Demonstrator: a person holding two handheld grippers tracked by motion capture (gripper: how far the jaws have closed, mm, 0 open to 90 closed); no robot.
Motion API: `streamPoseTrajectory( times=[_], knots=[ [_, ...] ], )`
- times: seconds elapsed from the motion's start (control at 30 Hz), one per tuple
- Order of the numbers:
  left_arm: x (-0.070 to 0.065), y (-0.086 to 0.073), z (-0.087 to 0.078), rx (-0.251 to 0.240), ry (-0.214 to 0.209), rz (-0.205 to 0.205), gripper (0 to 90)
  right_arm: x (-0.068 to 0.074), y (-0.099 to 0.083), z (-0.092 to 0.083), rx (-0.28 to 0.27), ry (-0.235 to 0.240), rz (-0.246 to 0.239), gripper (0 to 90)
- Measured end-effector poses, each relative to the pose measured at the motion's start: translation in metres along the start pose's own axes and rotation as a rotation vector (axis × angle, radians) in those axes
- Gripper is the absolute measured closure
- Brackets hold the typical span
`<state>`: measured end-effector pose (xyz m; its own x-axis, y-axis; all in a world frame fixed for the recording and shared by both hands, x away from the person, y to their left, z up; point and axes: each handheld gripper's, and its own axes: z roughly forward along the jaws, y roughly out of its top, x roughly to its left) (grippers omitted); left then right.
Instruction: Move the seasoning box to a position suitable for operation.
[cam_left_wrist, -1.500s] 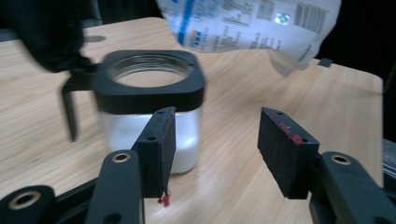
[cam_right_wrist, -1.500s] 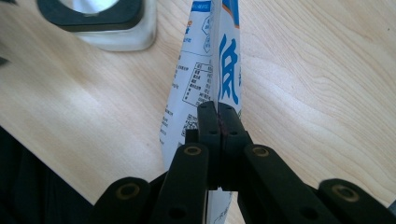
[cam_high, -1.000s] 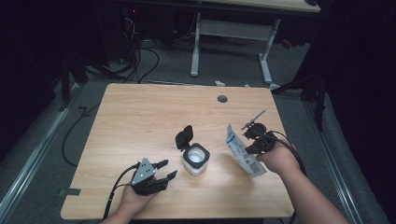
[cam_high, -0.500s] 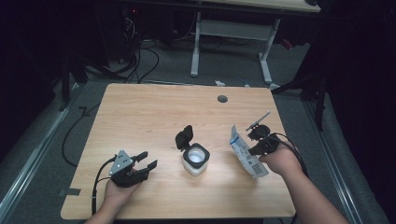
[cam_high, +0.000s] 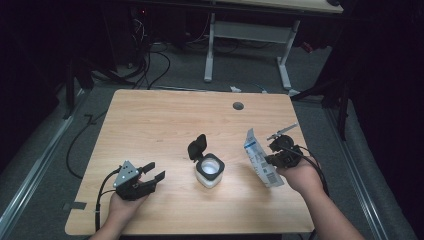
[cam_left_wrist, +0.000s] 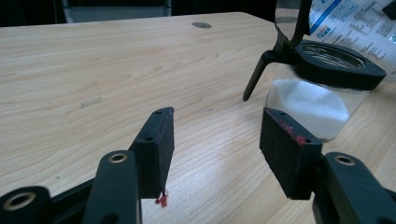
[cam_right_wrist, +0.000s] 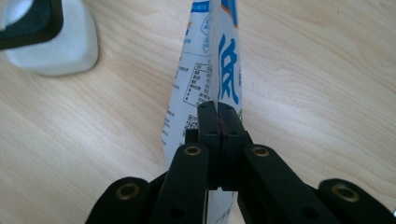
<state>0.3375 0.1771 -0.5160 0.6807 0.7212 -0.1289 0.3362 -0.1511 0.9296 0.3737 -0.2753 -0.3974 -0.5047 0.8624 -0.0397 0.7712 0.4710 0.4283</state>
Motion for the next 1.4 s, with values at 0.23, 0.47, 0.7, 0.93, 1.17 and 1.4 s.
streamPoseTrajectory(
  times=[0.23, 0.47, 0.7, 0.93, 1.17, 1.4],
  knots=[
    [-0.001, -0.006, 0.003, 0.024, 0.002, 0.015, 44.2, 0.003, -0.01, -0.001, -0.105, 0.002, 0.004, 90.0],
    [0.002, -0.007, -0.001, 0.017, 0.013, 0.015, 42.1, 0.003, -0.021, 0.008, -0.186, 0.012, 0.019, 90.0],
    [0.003, -0.009, 0.0, 0.028, 0.028, 0.022, 41.4, 0.0, -0.035, 0.012, -0.284, 0.034, 0.062, 90.0],
    [0.004, -0.009, -0.001, 0.025, 0.03, 0.015, 41.3, 0.001, -0.048, 0.017, -0.377, 0.039, 0.09, 90.0],
    [0.005, -0.01, -0.002, 0.019, 0.03, 0.013, 41.3, 0.002, -0.06, 0.022, -0.472, 0.029, 0.107, 90.0],
    [0.005, -0.01, -0.001, 0.02, 0.03, 0.014, 41.4, 0.003, -0.079, 0.03, -0.584, 0.02, 0.14, 90.0]
  ],
)
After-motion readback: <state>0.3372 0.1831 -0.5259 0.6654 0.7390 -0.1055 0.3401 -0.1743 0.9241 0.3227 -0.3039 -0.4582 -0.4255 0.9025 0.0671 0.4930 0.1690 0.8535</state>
